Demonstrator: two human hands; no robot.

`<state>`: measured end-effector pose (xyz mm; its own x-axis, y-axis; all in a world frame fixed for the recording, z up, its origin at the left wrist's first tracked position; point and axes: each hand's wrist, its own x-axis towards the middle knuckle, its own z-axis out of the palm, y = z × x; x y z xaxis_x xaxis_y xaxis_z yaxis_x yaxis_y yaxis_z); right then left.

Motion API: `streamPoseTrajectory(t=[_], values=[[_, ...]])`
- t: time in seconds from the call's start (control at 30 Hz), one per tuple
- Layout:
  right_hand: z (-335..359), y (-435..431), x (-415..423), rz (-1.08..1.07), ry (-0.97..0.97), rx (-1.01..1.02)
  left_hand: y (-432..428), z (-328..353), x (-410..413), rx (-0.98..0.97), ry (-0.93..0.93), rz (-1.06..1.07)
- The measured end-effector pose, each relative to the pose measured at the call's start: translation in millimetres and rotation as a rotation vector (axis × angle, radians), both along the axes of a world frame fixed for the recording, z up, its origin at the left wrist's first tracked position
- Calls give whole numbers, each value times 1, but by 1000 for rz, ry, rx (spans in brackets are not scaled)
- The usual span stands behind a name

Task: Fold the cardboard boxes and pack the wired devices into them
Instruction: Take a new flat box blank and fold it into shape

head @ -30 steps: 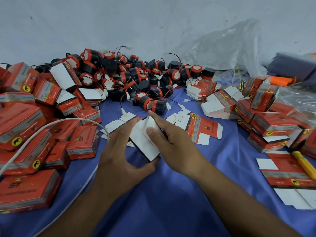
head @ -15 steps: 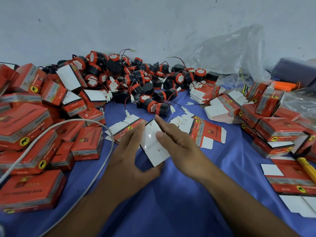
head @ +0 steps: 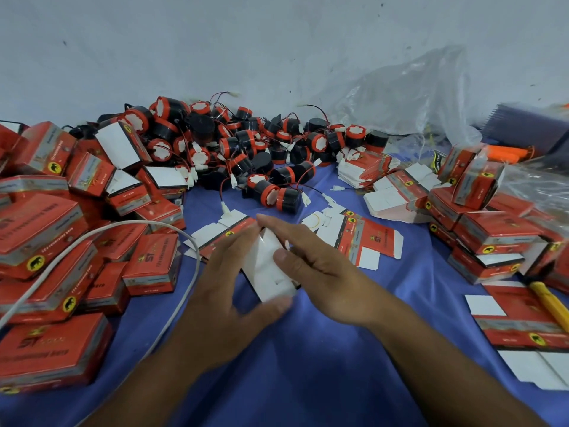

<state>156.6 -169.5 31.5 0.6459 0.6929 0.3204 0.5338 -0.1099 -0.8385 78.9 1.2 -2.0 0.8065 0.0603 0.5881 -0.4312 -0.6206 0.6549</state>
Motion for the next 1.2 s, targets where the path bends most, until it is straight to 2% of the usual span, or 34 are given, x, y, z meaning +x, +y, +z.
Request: streamPoseTrajectory(t=[0.13, 0.23, 0.33, 0.53, 0.87, 1.03, 1.2], values=[[0, 1, -2, 29, -97, 8, -3, 9, 0, -140, -107, 7], [-4, 0, -3, 17, -141, -9, -5, 13, 0, -164, -75, 50], [-6, -1, -4, 10, -200, -50, -4, 14, 0, -270, -7, 42], [-4, -3, -4, 30, -147, -55, -1, 21, 2, -431, 28, -50], [-1, -3, -7, 53, -195, -70, -2, 19, -2, -419, 51, -48], [-4, -2, -6, 56, -200, -75, 5, 13, 3, -544, 97, -35], [-3, -2, -8, 121, -52, -31, 14, 14, 5, -464, 189, -121]])
